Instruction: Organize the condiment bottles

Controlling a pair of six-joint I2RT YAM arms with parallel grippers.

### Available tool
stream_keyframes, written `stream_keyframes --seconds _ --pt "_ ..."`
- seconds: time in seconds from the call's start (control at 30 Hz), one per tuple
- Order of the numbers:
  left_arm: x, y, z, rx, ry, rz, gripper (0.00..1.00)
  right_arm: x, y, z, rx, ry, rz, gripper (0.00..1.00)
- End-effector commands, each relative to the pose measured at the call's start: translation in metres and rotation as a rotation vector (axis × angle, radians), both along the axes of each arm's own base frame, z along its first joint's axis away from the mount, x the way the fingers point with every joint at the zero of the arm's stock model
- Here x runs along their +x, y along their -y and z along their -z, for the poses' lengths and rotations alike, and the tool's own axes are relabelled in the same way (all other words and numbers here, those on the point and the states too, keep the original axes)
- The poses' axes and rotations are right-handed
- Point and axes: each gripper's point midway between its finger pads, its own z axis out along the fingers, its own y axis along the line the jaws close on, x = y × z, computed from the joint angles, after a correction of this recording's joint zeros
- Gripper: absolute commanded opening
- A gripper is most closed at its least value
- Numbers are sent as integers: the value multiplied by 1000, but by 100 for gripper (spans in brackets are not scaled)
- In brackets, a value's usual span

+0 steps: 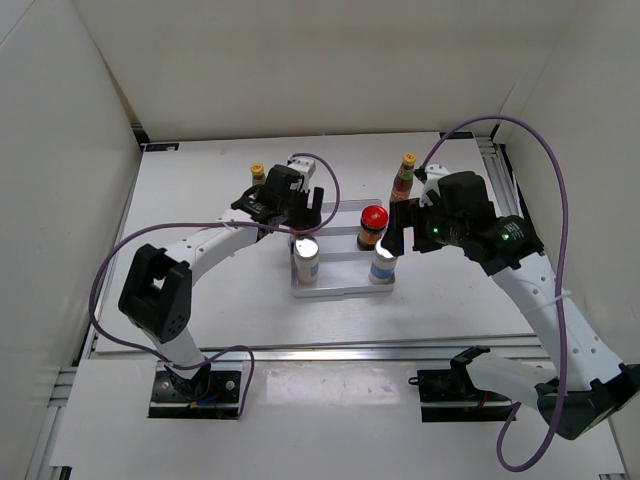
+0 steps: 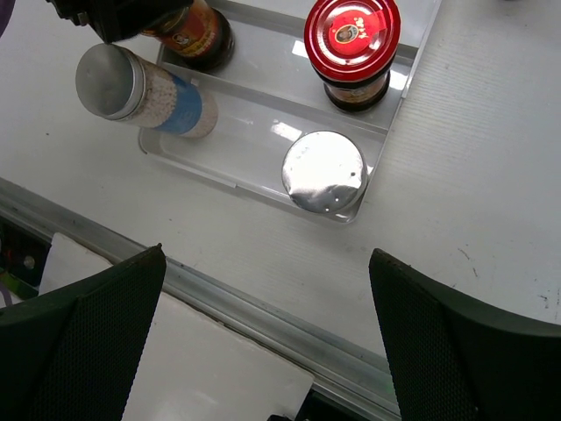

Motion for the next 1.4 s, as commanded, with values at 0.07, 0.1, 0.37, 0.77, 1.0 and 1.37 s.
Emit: stream_keyframes --seconds 0.07,0.1,0.37,0.77,1.0,1.37 --pt "14 -4 -51 -30 132 -71 100 2 6 -2 -31 36 3 100" --pt "14 -7 -62 -17 150 -74 100 3 8 -2 -47 46 2 100" --pt "-3 -52 -185 -13 394 -162 100 23 9 -13 -86 81 33 100" --pt "-97 -192 -107 220 412 -411 100 147 32 6 -303 61 277 100" --pt "-128 -223 -85 148 470 -543 100 219 38 19 -238 54 338 100" --pt "-127 -228 -87 154 502 -567 100 279 32 65 -256 130 360 100"
